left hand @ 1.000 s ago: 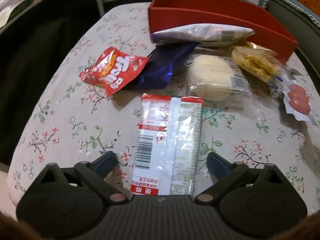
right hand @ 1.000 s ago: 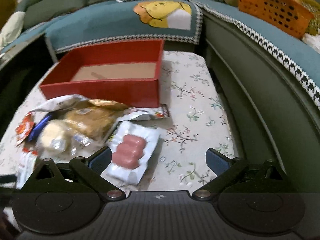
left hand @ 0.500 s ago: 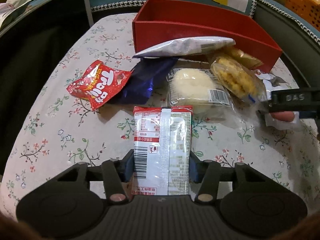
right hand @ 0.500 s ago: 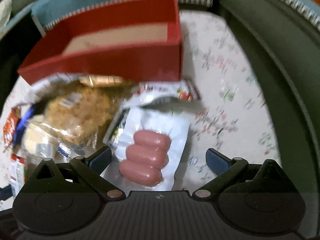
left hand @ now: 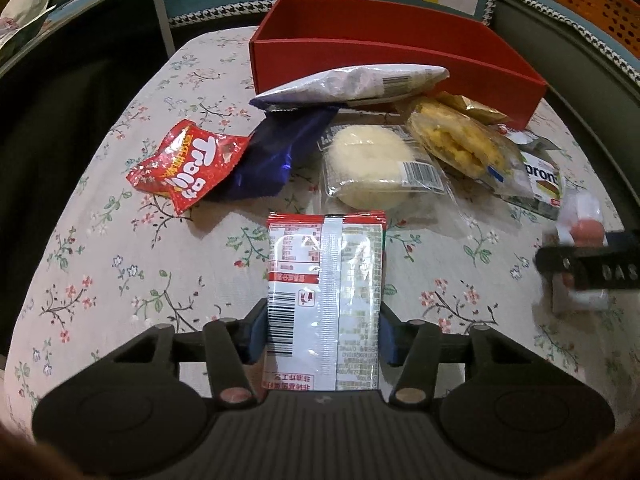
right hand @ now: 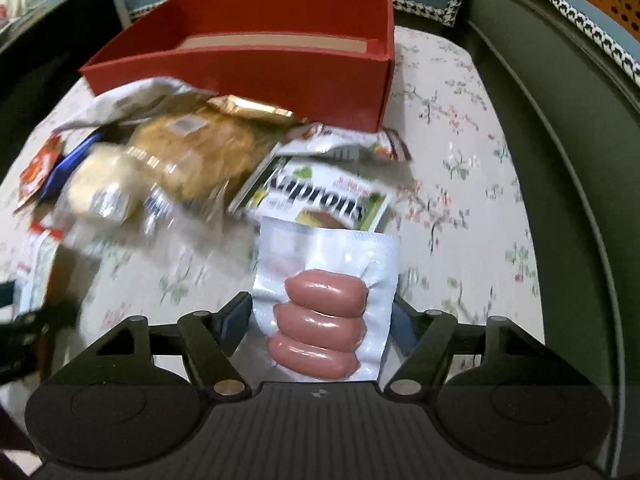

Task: Organize snacks
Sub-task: 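Grasp the white-red wafer pack with the left gripper while the right grasps the sausage pack, then carry the wafer pack and sausage pack with both grippers over the red box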

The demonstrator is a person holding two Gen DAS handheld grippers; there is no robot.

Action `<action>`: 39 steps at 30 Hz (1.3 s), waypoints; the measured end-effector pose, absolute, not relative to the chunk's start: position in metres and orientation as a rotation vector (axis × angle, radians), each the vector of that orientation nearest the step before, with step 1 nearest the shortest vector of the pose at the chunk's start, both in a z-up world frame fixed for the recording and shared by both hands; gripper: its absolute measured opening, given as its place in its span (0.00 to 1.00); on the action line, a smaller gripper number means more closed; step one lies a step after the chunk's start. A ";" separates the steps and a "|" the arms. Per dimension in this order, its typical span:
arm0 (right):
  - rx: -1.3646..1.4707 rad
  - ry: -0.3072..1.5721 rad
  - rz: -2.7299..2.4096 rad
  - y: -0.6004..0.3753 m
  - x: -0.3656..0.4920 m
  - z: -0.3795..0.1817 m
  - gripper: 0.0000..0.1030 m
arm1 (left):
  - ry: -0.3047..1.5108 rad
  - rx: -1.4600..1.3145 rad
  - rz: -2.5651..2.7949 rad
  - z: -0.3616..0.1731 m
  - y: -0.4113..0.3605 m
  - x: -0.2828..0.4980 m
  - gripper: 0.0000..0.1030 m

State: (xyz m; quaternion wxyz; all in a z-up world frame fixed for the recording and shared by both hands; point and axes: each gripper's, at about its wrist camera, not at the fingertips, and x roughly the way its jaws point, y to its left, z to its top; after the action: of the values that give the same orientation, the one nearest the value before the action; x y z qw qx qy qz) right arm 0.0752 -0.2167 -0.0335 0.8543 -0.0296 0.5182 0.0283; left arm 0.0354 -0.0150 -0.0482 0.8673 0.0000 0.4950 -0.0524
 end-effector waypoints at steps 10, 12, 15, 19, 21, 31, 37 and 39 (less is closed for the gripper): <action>-0.072 1.052 0.115 -0.206 0.047 -0.021 0.74 | 1.031 -0.037 -0.131 -0.043 -0.015 0.029 0.91; -0.081 1.042 0.122 -0.202 0.047 -0.018 0.74 | 1.025 -0.039 -0.129 -0.042 -0.016 0.029 0.90; -0.091 1.025 0.143 -0.197 0.048 -0.016 0.74 | 1.010 -0.051 -0.126 -0.038 -0.014 0.028 0.90; -0.107 0.998 0.160 -0.191 0.047 -0.010 0.74 | 0.983 -0.055 -0.129 -0.032 -0.015 0.027 0.90; -0.111 0.988 0.160 -0.191 0.047 -0.007 0.74 | 0.970 -0.051 -0.132 -0.029 -0.017 0.026 0.90; -0.135 0.917 0.163 -0.184 0.051 0.012 0.74 | 0.874 -0.024 -0.135 -0.007 -0.028 0.033 0.90; -0.151 0.877 0.143 -0.183 0.056 0.021 0.74 | 0.842 -0.026 -0.134 0.001 -0.032 0.041 0.90; -0.158 0.861 0.137 -0.182 0.059 0.024 0.74 | 0.832 -0.024 -0.136 0.003 -0.033 0.043 0.90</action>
State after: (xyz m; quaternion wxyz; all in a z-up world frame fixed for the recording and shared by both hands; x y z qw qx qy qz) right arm 0.0590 -0.1818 0.0242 0.9034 -0.0767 0.4167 0.0664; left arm 0.0434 -0.0329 0.0034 0.9124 -0.0118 0.4038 -0.0660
